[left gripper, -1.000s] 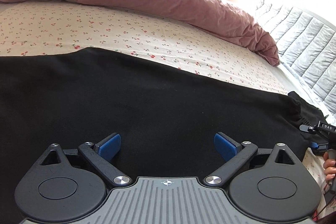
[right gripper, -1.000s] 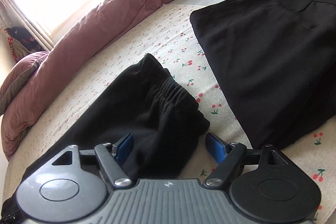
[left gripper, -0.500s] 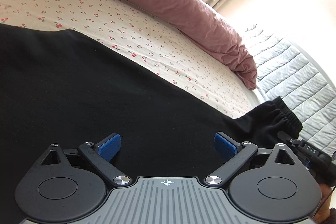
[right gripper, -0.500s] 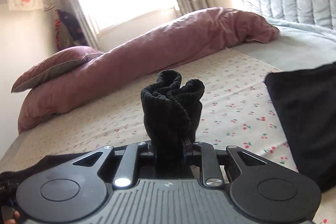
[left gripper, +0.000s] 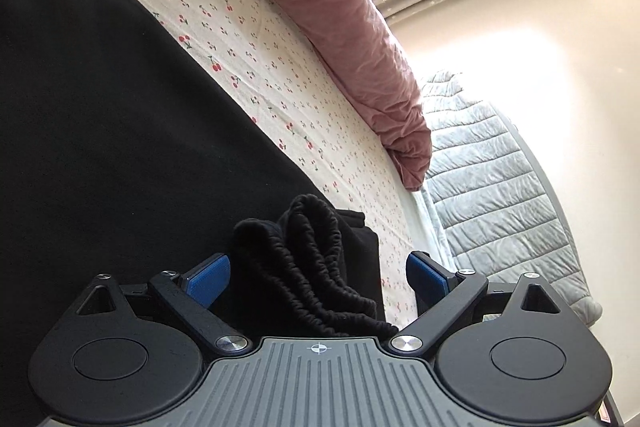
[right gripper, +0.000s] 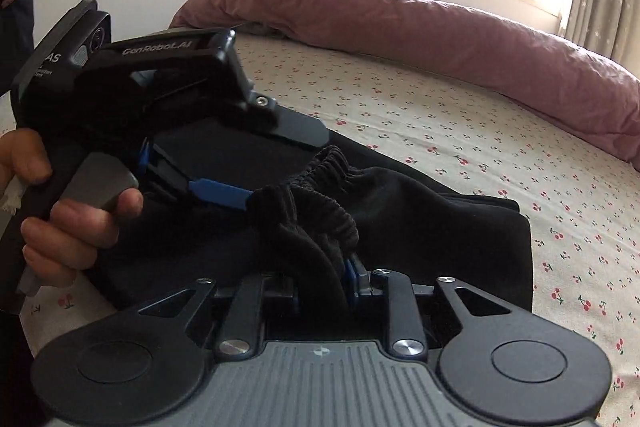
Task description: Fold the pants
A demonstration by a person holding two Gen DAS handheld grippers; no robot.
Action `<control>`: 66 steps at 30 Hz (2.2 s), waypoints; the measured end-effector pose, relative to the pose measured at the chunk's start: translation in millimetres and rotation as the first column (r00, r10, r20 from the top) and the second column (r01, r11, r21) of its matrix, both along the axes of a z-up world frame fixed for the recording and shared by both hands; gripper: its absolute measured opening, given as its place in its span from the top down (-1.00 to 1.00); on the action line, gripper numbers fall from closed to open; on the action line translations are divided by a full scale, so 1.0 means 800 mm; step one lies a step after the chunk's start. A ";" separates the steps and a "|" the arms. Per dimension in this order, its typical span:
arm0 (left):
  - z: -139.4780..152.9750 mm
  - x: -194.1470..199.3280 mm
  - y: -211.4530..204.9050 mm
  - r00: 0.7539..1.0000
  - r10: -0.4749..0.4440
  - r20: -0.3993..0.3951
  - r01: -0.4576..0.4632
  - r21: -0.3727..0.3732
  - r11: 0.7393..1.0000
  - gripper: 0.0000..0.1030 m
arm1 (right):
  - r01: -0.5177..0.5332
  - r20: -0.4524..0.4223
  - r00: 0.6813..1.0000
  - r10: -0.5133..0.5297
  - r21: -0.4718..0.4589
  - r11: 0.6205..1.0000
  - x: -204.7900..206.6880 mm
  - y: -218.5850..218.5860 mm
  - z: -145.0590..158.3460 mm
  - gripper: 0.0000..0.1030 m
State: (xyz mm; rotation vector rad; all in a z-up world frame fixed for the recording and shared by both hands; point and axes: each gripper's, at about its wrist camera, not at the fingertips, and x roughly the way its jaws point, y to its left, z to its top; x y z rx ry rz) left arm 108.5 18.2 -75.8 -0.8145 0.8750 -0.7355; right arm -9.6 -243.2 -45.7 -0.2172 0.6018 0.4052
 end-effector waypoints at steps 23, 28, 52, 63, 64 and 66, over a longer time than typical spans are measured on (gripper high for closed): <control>0.028 -0.015 -0.019 0.996 0.007 0.090 -0.031 0.262 0.965 0.61 | -0.097 -0.067 0.991 0.115 0.224 0.970 -0.041 -0.064 0.040 -0.13; 0.060 -0.012 0.008 0.990 0.012 0.143 -0.058 0.315 0.947 0.62 | 0.046 -0.069 0.997 -0.029 0.255 0.966 -0.034 -0.090 0.035 -0.31; 0.092 -0.015 0.258 0.939 0.304 0.162 -0.344 0.457 0.820 0.62 | 0.032 -0.163 0.987 0.000 0.192 0.981 0.015 -0.020 0.000 -0.35; 0.073 -0.009 0.277 0.908 0.362 0.211 -0.412 0.614 0.674 0.54 | 0.014 -0.182 0.983 0.022 0.197 0.980 0.034 0.002 -0.007 -0.37; 0.073 -0.009 0.275 0.907 0.360 0.219 -0.414 0.623 0.664 0.48 | 0.013 -0.181 0.983 0.023 0.195 0.981 0.034 0.004 -0.007 -0.37; 0.081 -0.015 0.274 0.902 0.358 0.241 -0.426 0.632 0.647 0.42 | 0.009 -0.174 0.984 0.025 0.191 0.982 0.035 0.007 -0.005 -0.37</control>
